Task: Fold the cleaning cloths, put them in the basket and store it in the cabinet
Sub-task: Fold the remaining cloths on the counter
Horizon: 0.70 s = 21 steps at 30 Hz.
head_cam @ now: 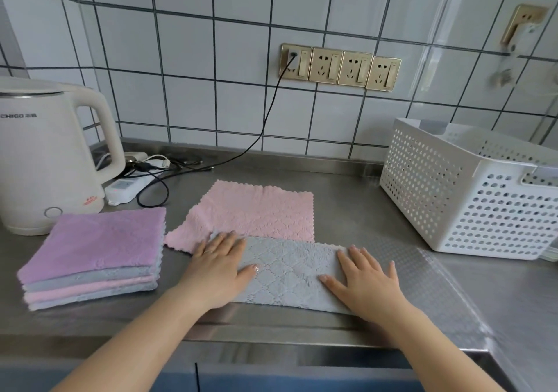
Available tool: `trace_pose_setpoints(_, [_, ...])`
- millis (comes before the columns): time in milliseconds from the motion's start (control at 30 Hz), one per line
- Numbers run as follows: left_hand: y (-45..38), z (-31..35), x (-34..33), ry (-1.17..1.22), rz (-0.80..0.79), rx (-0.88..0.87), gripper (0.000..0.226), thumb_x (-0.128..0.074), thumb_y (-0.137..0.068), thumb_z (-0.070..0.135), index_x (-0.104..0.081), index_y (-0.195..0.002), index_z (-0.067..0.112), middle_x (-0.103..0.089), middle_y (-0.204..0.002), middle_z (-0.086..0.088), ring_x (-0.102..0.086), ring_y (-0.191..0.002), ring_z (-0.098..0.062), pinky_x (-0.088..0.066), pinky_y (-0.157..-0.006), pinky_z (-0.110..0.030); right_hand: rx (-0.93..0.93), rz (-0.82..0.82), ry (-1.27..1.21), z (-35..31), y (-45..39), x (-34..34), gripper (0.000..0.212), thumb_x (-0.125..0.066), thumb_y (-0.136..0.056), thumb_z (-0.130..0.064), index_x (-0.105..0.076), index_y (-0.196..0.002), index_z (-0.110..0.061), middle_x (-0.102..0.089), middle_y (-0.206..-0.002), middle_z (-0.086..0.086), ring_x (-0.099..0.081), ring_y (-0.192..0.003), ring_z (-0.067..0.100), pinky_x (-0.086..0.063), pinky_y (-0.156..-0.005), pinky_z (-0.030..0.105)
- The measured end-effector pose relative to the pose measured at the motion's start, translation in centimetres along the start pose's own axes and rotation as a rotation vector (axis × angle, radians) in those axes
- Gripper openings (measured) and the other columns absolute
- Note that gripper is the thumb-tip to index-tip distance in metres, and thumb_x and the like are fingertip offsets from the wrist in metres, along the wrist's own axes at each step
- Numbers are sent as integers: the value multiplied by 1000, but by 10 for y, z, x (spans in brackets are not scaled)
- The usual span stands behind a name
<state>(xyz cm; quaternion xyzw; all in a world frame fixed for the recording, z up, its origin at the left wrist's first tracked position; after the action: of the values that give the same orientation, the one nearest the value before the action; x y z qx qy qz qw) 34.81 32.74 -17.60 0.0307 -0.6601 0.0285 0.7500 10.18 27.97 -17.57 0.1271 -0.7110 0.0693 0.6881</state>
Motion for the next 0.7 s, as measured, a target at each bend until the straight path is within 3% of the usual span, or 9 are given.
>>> trace_pose_setpoints(67, [9, -5, 6, 49, -2, 43, 70, -26, -95, 55, -4, -151, 20, 6, -159, -5, 4, -146, -20, -5, -118, -36, 81, 107, -2, -15, -11, 18, 65, -35, -90, -63, -31, -144, -27, -20, -156, -4, -13, -145, 16, -9, -115, 48])
trace_pose_setpoints(133, [23, -12, 11, 91, 15, 81, 70, -34, -96, 50, -3, -151, 21, 9, -159, -4, -1, -146, -20, -15, -117, -35, 217, 155, -143, -40, -29, 36, 51, -47, -94, -42, -39, -141, -24, -31, -152, -5, -29, -139, 16, -22, -113, 34])
trace_pose_setpoints(233, [44, -9, 17, 108, 73, 48, 67, -39, -96, 46, -7, -151, 23, 4, -159, 1, -2, -146, -16, -20, -115, -32, 291, -26, -219, -78, -58, 40, 40, -50, -93, -29, -53, -130, -15, -50, -138, 2, -49, -123, 24, -41, -99, 34])
trace_pose_setpoints(300, [53, -4, 19, 138, 122, 26, 63, -39, -97, 45, -11, -150, 26, -4, -159, 7, -6, -145, -12, -21, -114, -30, 296, -111, -137, -94, -76, 37, 33, -54, -89, -30, -60, -109, -4, -62, -111, 10, -57, -100, 29, -47, -82, 35])
trace_pose_setpoints(367, [57, -4, 20, 170, 157, 20, 60, -40, -96, 44, -16, -149, 29, -12, -157, 10, -12, -144, -10, -22, -113, -27, 297, -169, -86, -102, -87, 36, 40, -59, -85, -34, -62, -105, 1, -63, -107, 18, -59, -98, 33, -51, -82, 39])
trace_pose_setpoints(467, [60, -7, 20, 197, 181, 13, 58, -42, -96, 41, -20, -148, 30, -16, -156, 11, -17, -143, -10, -21, -113, -26, 326, -210, -77, -105, -97, 36, 49, -63, -80, -39, -62, -110, 0, -63, -115, 18, -59, -104, 35, -50, -91, 44])
trace_pose_setpoints(567, [61, -9, 22, 223, 211, 8, 56, -43, -96, 40, -22, -148, 30, -19, -154, 13, -20, -141, -8, -20, -111, -23, 370, -219, -100, -103, -95, 39, 28, -62, -83, -39, -57, -88, -12, -56, -85, 1, -49, -73, 17, -41, -65, 29])
trace_pose_setpoints(700, [60, -13, 27, 327, 314, 35, 52, -46, -94, 39, -31, -143, 33, -34, -142, 15, -34, -131, -8, -30, -103, -21, 485, -101, -175, -107, -81, 68, 24, -59, -88, -35, -42, -75, -26, -44, -73, -8, -41, -67, 13, -31, -57, 24])
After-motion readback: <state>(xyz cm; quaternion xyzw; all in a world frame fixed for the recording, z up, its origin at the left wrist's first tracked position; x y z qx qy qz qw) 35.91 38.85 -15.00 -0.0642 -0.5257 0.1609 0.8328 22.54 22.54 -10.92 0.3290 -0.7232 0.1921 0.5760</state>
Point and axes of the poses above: each hand's wrist, its own y-axis away from the middle knuckle, its own x-axis out of the back of the hand, z = x × y, the point moved 5 cm from there along -y, towards the middle knuckle
